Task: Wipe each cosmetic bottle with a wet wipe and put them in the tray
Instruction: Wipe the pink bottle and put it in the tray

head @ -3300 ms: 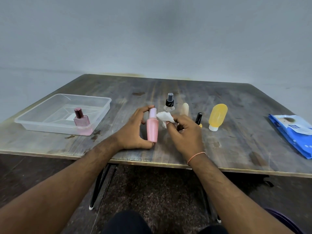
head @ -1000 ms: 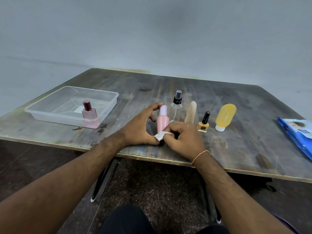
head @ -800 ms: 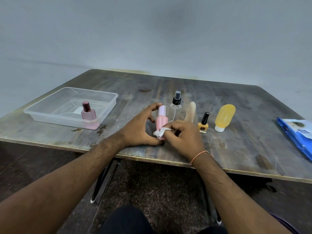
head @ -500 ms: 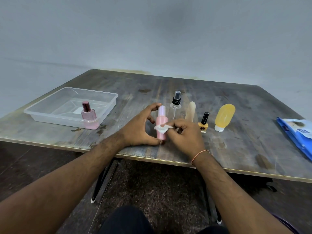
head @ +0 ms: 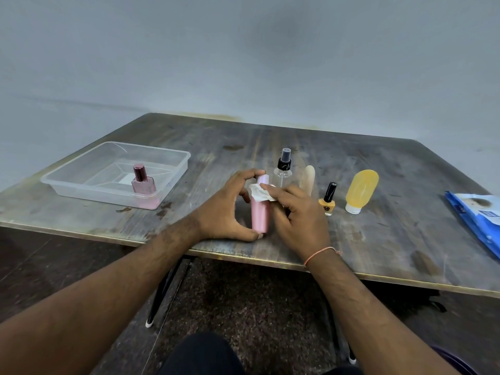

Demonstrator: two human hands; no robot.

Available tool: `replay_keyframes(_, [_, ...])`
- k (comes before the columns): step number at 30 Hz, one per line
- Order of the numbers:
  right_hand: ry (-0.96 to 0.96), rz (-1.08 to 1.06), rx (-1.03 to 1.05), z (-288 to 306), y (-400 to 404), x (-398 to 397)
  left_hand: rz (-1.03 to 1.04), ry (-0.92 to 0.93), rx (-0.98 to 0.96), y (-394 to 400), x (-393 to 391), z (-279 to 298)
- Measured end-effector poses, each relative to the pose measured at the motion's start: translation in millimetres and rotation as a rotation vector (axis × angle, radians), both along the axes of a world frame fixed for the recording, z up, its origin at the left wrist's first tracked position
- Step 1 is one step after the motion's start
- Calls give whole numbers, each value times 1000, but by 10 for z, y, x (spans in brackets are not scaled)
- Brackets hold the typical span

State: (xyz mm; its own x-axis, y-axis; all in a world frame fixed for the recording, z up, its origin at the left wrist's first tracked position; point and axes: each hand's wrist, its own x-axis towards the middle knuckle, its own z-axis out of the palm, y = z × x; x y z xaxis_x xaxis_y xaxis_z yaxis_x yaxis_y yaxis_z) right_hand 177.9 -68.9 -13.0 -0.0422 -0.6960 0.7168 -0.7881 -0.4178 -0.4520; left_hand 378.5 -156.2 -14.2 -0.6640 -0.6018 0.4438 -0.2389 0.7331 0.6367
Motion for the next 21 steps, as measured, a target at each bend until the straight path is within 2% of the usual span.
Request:
replay_keyframes(6, [14, -41, -26, -5, -6, -11, -30, 5, -74, 16, 0, 15])
replay_keyframes(12, [-29, 60, -9, -6, 12, 0, -13, 3, -102, 15, 5, 10])
replay_keyframes(21, [-16, -33, -72, 17, 31, 20, -62, -28, -164, 123, 9, 115])
